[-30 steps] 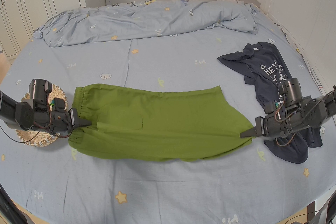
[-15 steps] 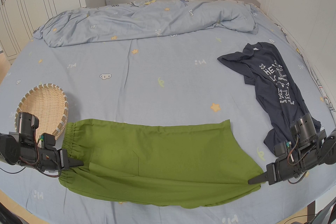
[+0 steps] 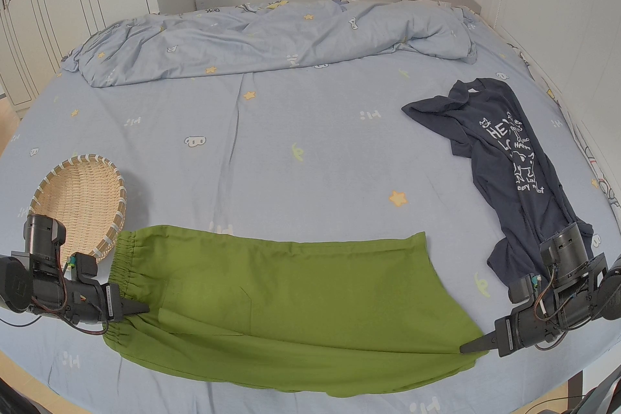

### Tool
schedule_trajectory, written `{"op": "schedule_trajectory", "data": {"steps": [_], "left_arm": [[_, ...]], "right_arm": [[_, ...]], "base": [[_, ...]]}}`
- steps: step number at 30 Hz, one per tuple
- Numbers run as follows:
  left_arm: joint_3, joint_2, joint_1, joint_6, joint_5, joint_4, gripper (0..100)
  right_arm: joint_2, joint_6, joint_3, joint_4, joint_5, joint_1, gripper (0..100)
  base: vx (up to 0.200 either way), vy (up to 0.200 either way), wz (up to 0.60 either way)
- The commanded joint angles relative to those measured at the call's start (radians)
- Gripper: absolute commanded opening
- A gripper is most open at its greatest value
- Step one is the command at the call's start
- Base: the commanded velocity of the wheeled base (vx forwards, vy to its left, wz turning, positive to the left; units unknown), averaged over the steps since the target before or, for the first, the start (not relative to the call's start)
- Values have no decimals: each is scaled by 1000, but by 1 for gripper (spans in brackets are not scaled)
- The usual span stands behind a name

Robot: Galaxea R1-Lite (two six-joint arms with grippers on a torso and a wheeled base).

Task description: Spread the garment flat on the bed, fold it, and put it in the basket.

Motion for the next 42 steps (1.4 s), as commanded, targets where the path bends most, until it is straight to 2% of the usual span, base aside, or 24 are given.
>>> {"op": "schedule_trajectory", "data": {"steps": [1,5,9,11,14,18,24,26,28,30,32,33,34,36,37,39,40,41,42], "left_arm": [[0,0,2,1,-2,0,0],[0,-4,3,4,-4,2,0],[0,-18,46,67,-7,5,0],[0,-29,65,90,-7,5,0],[-8,-61,126,134,-7,5,0],[-18,-67,178,173,-7,5,0],[-25,-70,177,179,-4,11,0],[-26,-104,157,174,10,22,0],[-84,-177,103,142,56,85,0],[-204,-247,20,52,114,233,0],[-311,-285,-53,-21,137,370,0],[-311,-285,-53,-21,137,370,0],[-426,-309,-119,-62,139,511,0],[-426,-309,-119,-62,139,511,0],[-503,-323,-199,-67,143,609,0],[-523,-317,-245,-70,159,626,0],[-537,-312,-303,-79,191,632,0],[-537,-312,-303,-79,191,632,0],[-545,-294,-382,-103,234,631,0]], "right_arm": [[5,1,7,-15,4,-1,100],[2,-1,8,-20,4,-9,100],[-18,-4,-8,-21,1,-32,100],[-37,-3,-30,-21,-16,-41,100],[-54,-3,-114,-17,-76,-44,100],[-55,-3,-168,-14,-93,-35,100],[-50,-4,-169,-14,-93,-22,100],[-52,-10,-183,-14,-93,-25,100],[-49,-12,-257,3,-93,-33,100],[-41,-13,-329,55,-93,-33,100],[-31,-15,-363,88,-93,-32,100],[-31,-15,-363,88,-93,-32,100],[-11,-13,-381,86,-91,-35,100],[-11,-13,-381,86,-91,-35,100],[11,-15,-389,86,-91,-35,100],[12,-15,-389,86,-91,-36,100],[14,-15,-389,86,-91,-48,100],[14,-15,-389,86,-91,-48,100],[15,-15,-389,86,-91,-58,100]], "base": [[0,0,0],[0,0,0],[0,0,0],[0,0,0],[0,0,0],[0,0,0],[0,0,0],[0,0,0],[0,0,0],[0,0,0],[0,0,0],[0,0,0],[0,0,0],[0,0,0],[0,0,0],[0,0,0],[0,0,0],[0,0,0],[0,0,0]]}}
